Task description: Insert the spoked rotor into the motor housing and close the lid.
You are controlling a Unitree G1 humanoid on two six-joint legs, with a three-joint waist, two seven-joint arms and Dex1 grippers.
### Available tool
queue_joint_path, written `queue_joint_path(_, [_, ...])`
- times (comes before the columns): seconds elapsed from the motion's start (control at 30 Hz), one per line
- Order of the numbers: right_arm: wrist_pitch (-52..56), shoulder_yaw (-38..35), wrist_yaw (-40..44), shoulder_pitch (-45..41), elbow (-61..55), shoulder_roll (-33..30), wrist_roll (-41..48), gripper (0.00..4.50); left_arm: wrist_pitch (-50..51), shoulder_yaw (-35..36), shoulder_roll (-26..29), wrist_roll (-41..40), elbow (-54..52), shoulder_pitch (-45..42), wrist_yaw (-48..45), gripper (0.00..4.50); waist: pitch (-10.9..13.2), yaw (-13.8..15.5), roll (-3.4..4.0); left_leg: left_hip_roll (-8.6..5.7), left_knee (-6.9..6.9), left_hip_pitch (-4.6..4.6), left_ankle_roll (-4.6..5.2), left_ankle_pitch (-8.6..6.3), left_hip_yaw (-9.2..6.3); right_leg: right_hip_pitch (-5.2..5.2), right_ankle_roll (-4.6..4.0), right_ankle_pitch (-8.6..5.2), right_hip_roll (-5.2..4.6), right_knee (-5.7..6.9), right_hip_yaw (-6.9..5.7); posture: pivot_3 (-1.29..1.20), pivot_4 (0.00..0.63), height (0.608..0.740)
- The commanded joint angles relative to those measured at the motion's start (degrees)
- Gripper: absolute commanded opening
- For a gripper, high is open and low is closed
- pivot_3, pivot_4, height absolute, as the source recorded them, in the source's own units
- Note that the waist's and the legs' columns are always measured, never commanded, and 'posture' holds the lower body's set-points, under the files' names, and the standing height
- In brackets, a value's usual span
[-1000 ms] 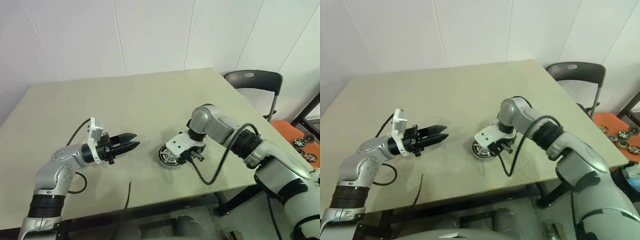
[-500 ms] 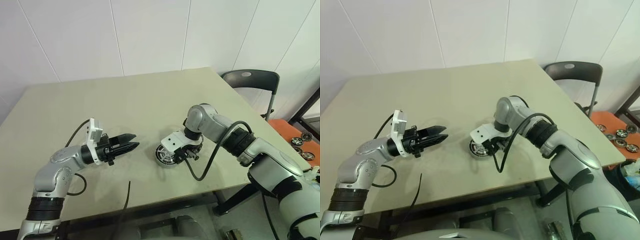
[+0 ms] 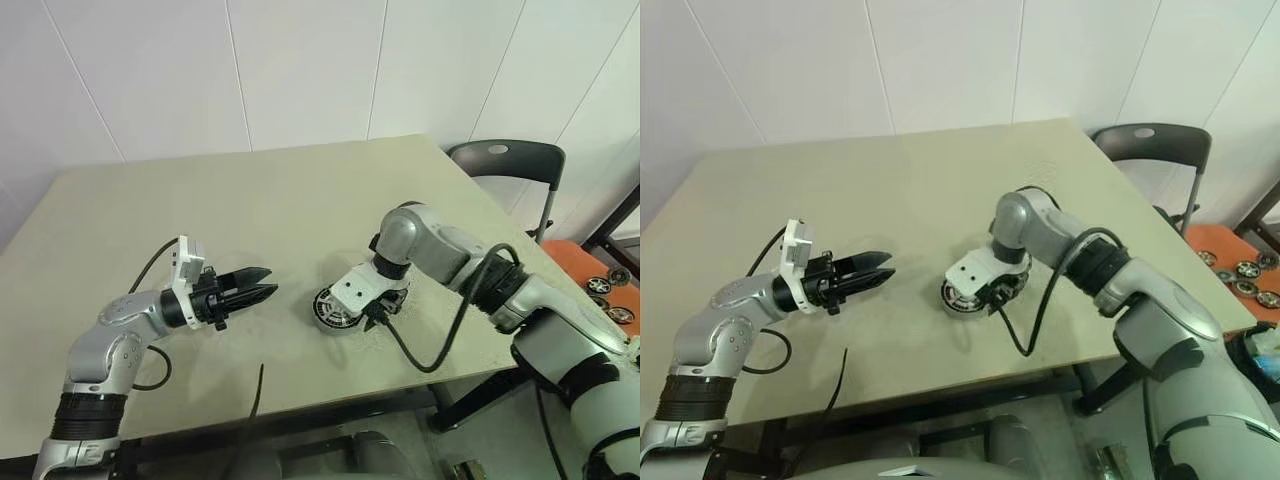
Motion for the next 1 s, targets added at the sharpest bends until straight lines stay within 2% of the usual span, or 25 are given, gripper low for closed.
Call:
queue_joint_path(0.03, [-0.25,-4.47,0.07,-3.10,-2.85,-0.77,4.75,1.92,-0.67,1.23,0.59,-0.74,0.30,-2.04,-0.60,2.09,0.01,-0.12,0.02,0.00,-0.01,0.00,0.00,0.00,-0.02,0.01,0.00,0.00,0.00,-0.04,0.00,0.00,0.000,0.740])
queue_joint_path(0.13, [-0.18,-6.56,0.07,-3.74,-2.94,-1.27,6.59,1.92,-0.91,1.18,0.70,-0.58,1.08,-2.53,-1.15,2.09,0.01,-0.07,0.02,0.01,-0.05,0.00,0.00,0.00,-0.02,0.01,0.00,0.00,0.01,-0.10,0.00,0.00,0.000,0.740])
queue_joint_path(0.2, [-0.99,-11.69,-0.86,-3.04,-2.34,-1.18,7.51,1.92,-1.07,1.02,0.68,-0.38,1.71,-3.24,-1.46,2.09,0.01,-0.02,0.02,0.01,-0.10,0.01,0.00,0.00,-0.02,0.03,0.00,0.00,0.01,-0.14,-0.01,0.00,0.000,0.740])
queue_joint_path(0.37, [-4.51,-23.27,-9.28,-3.63,3.99,-0.09,7.78,1.92,-1.22,1.04,0.90,-0.35,2.33,-3.96,-2.03,2.09,0.01,0.39,0.01,0.00,-0.25,-0.05,0.00,0.00,0.00,0.06,-0.10,0.08,-0.03,-0.41,-0.02,0.00,0.000,0.740])
queue_joint_path(0.53, [-11.24,-33.63,-16.53,2.11,10.28,-4.05,8.38,1.92,-1.32,1.41,1.73,-0.33,3.40,-4.27,-3.22,2.09,-0.03,1.42,-0.06,-0.02,-0.63,-0.04,0.00,0.00,0.08,0.00,-0.20,0.16,-0.06,-0.65,0.00,0.00,0.000,0.740])
queue_joint_path(0.67, [-4.95,-40.26,-19.85,8.15,9.71,-7.60,10.42,1.92,-1.04,1.12,2.35,-0.28,4.53,-5.17,-4.22,2.09,-0.02,1.98,-0.02,-0.03,-0.71,-0.19,0.03,-0.02,0.11,-0.12,-0.16,0.13,-0.09,-0.71,-0.06,0.00,0.000,0.740])
queue_joint_path(0.9, [27.24,-53.04,-22.32,27.96,-10.69,-15.29,24.20,1.92,-0.89,-0.65,2.92,0.84,9.29,-9.22,-7.23,2.09,-0.04,3.12,0.00,-0.03,-0.62,-0.77,0.04,-0.01,0.15,-0.80,0.01,0.26,-0.05,-0.58,-0.02,0.00,0.000,0.740])
queue_joint_path(1.0, [33.92,-54.76,-19.18,39.77,-17.46,-20.43,27.04,1.92,-1.04,-1.98,2.61,1.83,11.93,-12.14,-8.65,2.09,-0.08,3.67,-0.05,-0.04,-0.56,-0.80,0.05,-0.01,0.17,-0.78,0.01,0.25,-0.03,-0.60,-0.03,0.00,0.000,0.740])
